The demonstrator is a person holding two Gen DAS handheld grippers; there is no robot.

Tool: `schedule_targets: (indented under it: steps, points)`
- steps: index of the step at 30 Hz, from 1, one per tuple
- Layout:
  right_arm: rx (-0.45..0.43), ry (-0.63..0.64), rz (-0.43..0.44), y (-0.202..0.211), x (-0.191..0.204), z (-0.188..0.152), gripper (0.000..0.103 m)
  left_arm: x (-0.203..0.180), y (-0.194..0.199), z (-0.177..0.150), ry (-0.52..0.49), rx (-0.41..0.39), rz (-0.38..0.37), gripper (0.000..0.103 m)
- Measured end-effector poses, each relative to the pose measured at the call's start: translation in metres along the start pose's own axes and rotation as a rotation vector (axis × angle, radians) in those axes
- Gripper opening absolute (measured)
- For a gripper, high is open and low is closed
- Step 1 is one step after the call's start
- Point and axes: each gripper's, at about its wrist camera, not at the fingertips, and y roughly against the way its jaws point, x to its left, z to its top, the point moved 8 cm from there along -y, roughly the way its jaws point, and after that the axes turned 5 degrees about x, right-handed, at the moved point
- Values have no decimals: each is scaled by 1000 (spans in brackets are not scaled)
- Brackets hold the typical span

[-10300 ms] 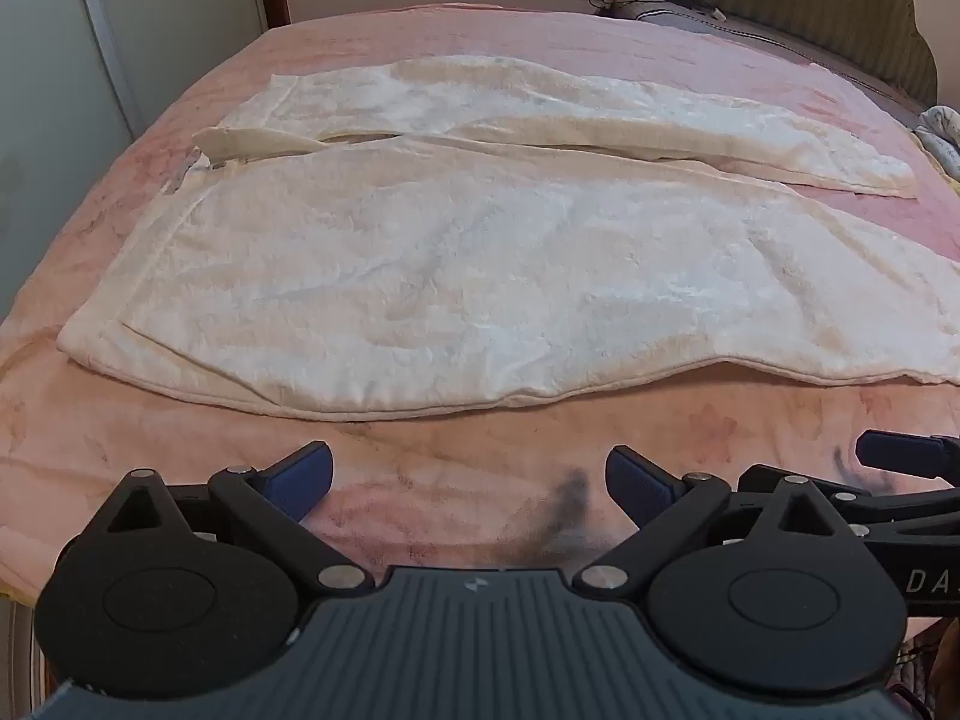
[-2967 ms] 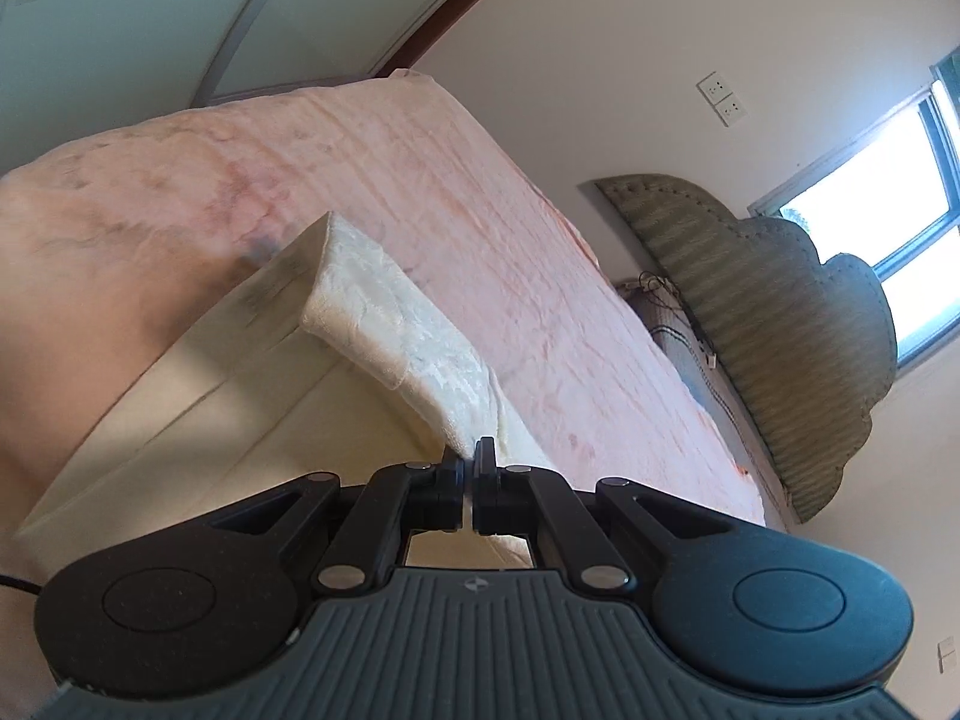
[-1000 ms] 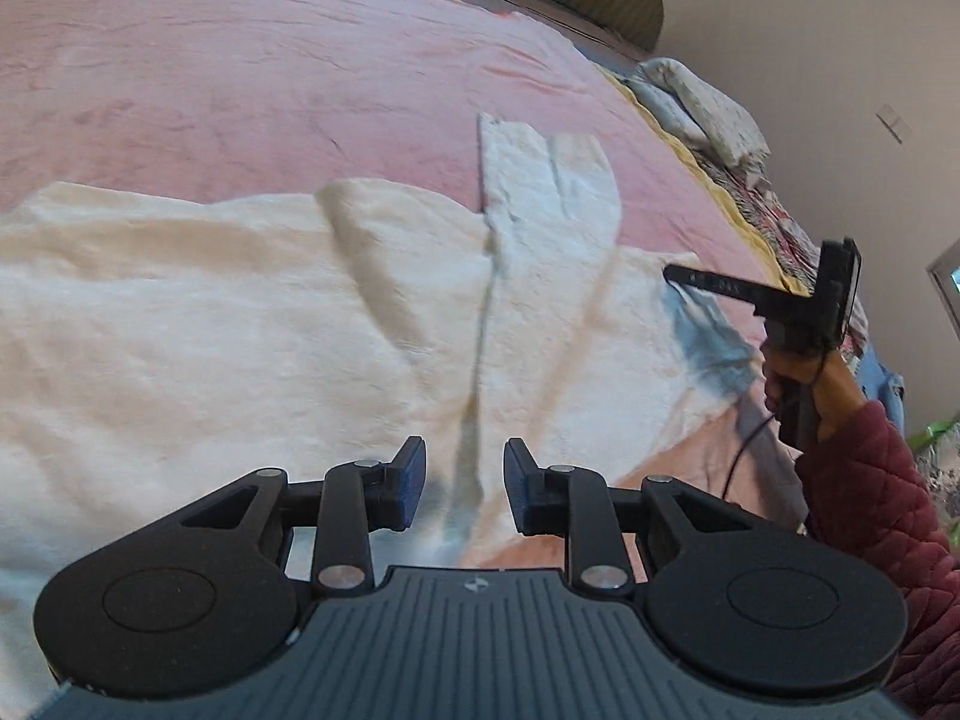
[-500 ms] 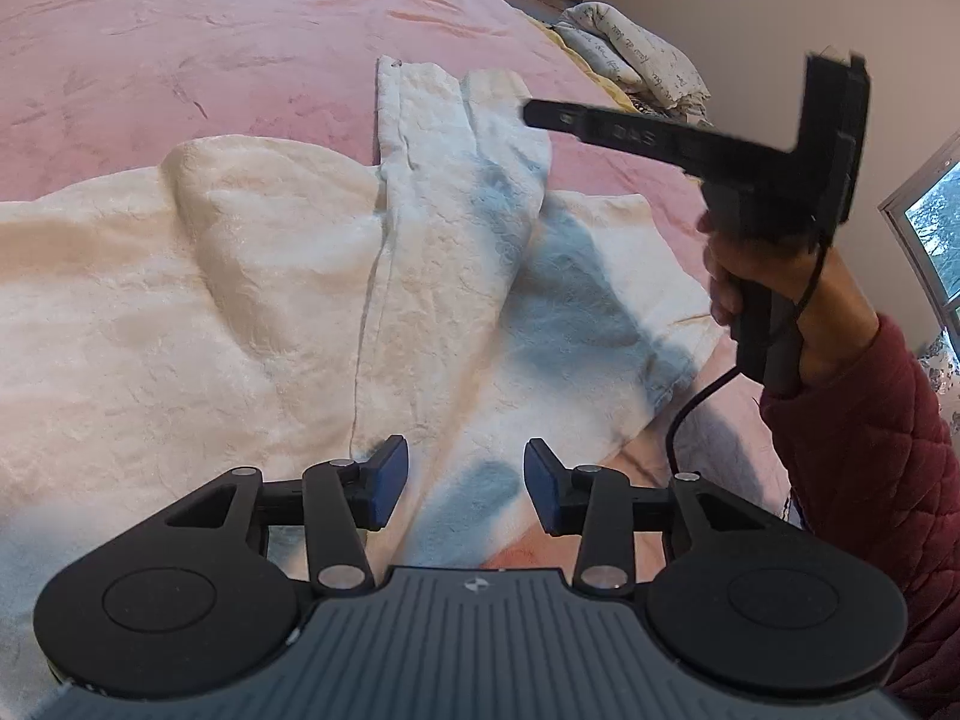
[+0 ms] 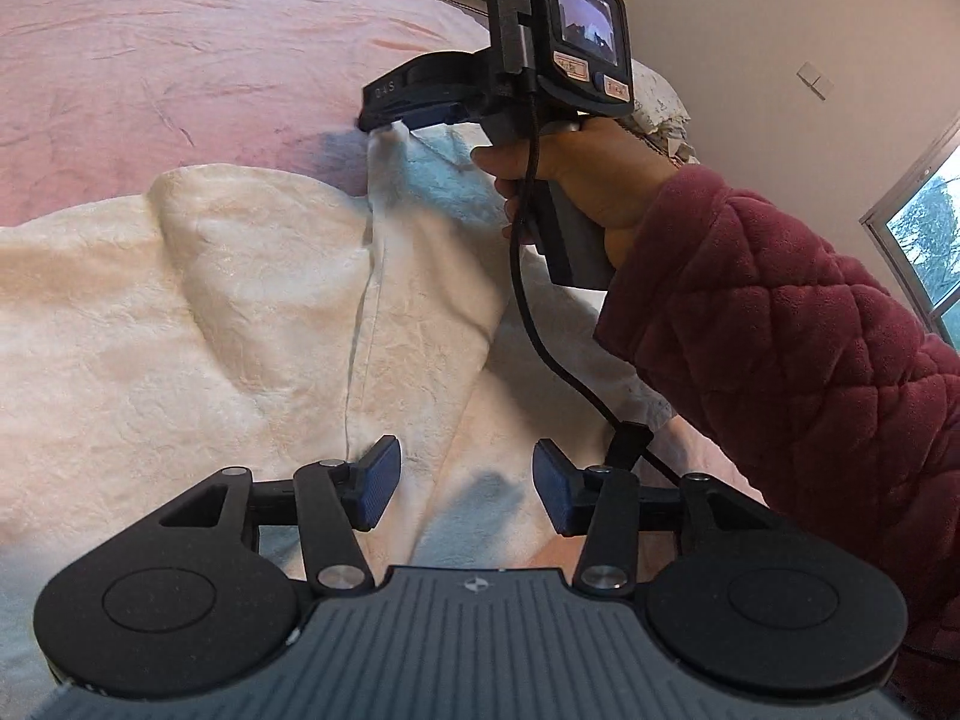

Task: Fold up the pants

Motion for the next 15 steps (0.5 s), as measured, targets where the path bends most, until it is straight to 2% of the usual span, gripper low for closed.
schedule_targets:
  steps: [3,6,7,10,15]
  points:
    - [-41,-66,29,11,-11,-1,12,2,4,2,2,-16,20,54]
    - [-117,-193,89,35,-36,-7,10,3,8,2,-1,-31,43,56]
    - [-141,-264,133,46,-47,-12,10,2,9,2,-5,-33,47,57]
    - [-205,-393,196,82,-81,-37,10,0,7,3,-22,-30,69,58]
    - [-216,-542,239,114,-129,-96,10,-5,-1,6,-72,-22,121,59]
